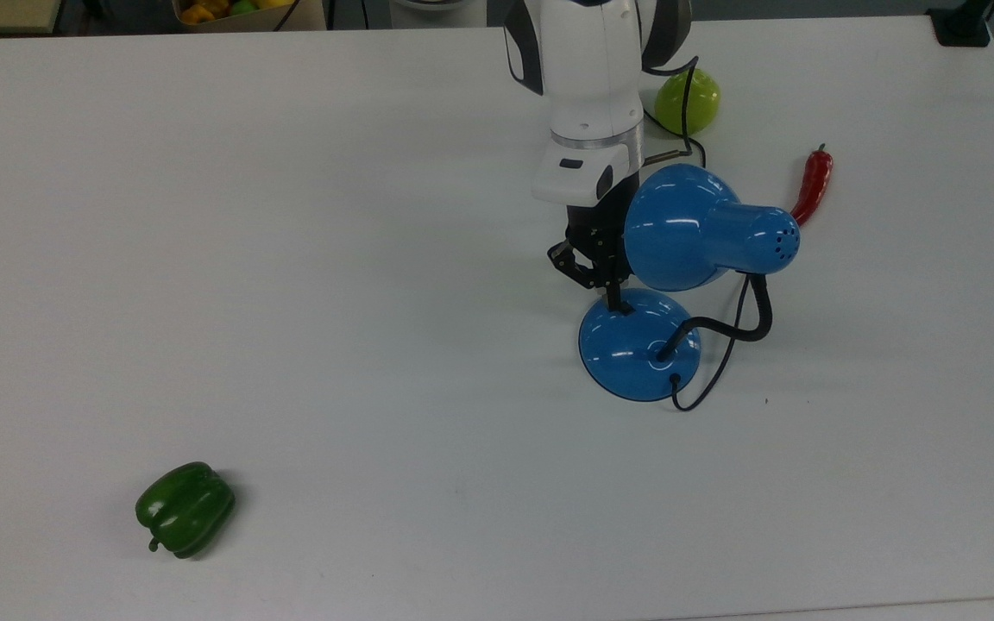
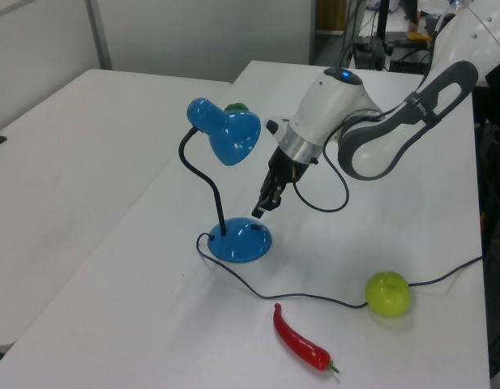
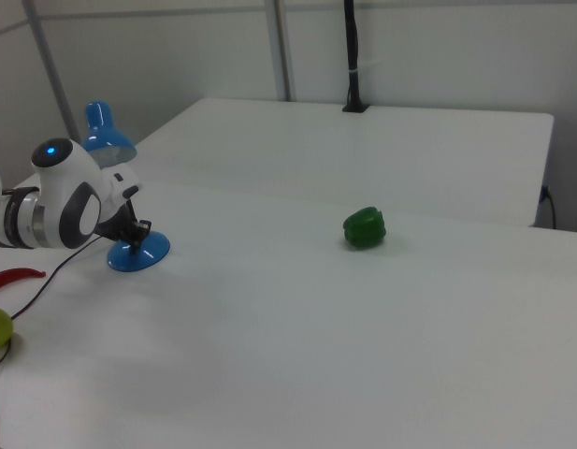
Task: Turn on desk lamp
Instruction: 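Lower the gripper onto the switch on the lamp base, then press down on the lamp base switch with the gripper fingers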
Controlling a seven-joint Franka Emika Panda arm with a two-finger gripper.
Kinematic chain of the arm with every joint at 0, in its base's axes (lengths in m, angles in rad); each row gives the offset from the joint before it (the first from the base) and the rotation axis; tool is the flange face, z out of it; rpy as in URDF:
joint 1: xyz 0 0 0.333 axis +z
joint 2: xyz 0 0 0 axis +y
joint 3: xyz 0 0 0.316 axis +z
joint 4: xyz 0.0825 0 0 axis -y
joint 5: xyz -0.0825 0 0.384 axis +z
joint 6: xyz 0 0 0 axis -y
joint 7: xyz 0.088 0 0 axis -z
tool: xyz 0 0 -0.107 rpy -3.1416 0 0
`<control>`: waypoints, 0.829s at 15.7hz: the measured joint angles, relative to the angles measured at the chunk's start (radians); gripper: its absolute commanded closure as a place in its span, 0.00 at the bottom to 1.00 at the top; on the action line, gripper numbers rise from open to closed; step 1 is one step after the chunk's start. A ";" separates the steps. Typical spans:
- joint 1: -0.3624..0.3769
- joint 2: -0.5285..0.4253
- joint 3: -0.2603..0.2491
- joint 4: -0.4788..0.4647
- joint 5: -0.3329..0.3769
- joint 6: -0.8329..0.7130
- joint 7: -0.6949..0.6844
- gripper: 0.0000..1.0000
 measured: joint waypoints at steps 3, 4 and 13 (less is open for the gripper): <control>0.010 0.009 0.001 0.001 0.000 0.000 0.014 1.00; 0.012 0.010 0.001 0.002 0.000 0.000 0.020 1.00; 0.015 0.021 0.010 0.022 0.000 0.000 0.026 1.00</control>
